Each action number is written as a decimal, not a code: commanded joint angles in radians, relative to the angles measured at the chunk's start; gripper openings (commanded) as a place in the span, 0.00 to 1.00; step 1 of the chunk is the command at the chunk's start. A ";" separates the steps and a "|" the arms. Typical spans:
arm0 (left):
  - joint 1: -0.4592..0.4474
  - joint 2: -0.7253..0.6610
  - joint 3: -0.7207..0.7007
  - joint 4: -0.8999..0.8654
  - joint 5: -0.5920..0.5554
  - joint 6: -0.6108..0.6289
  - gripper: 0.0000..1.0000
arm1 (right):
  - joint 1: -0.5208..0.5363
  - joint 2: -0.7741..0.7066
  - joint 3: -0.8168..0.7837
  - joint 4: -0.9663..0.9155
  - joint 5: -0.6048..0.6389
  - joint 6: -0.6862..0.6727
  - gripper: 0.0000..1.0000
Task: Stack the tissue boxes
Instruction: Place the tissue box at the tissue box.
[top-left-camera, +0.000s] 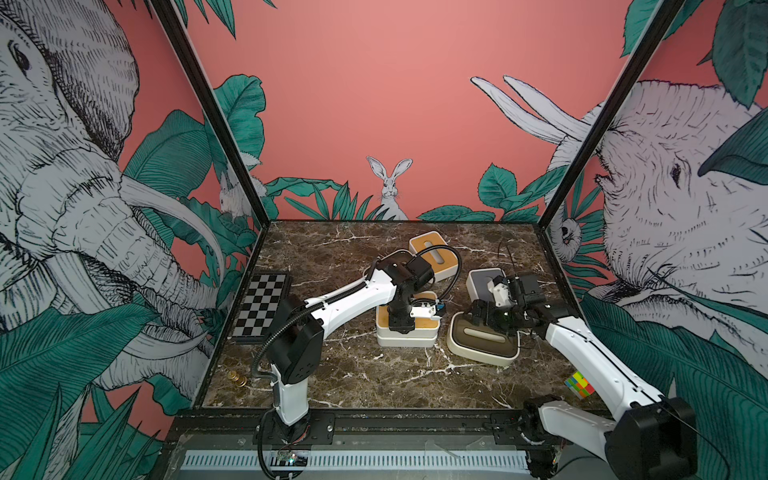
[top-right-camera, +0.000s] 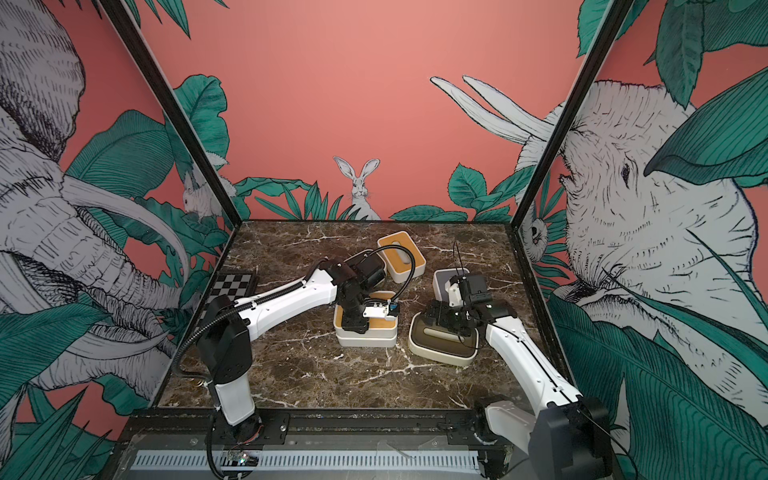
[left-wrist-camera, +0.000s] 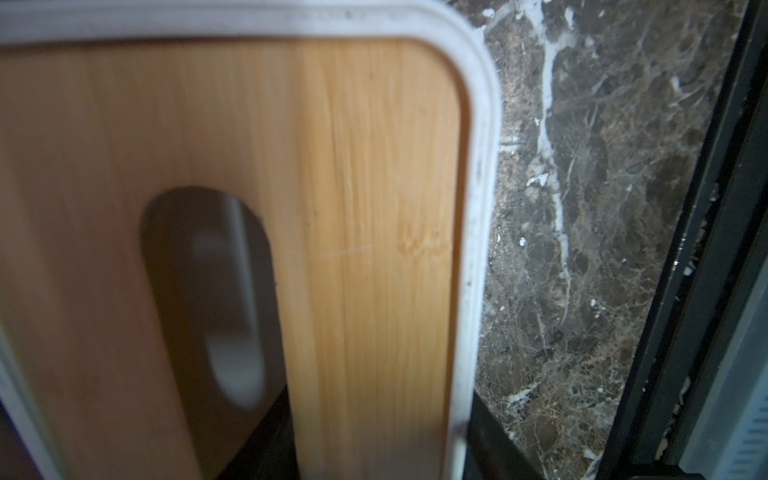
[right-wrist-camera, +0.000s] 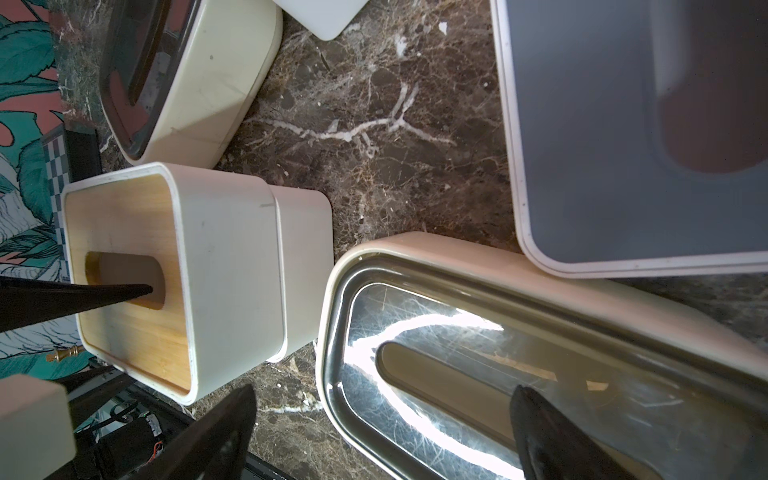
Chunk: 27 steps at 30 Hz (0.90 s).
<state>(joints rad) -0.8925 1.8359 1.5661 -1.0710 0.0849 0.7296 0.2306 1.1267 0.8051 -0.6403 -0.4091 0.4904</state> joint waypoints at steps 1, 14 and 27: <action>-0.010 -0.009 -0.001 -0.004 0.006 0.014 0.16 | -0.003 0.008 -0.007 0.018 -0.015 -0.005 0.96; -0.017 -0.012 0.004 -0.010 -0.012 -0.025 0.16 | -0.003 0.005 -0.009 0.026 -0.020 -0.003 0.96; -0.020 -0.025 -0.015 0.003 -0.010 -0.054 0.16 | -0.003 0.011 -0.012 0.037 -0.029 -0.006 0.97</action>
<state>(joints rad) -0.9031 1.8362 1.5658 -1.0683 0.0700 0.6781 0.2306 1.1324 0.8028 -0.6239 -0.4309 0.4904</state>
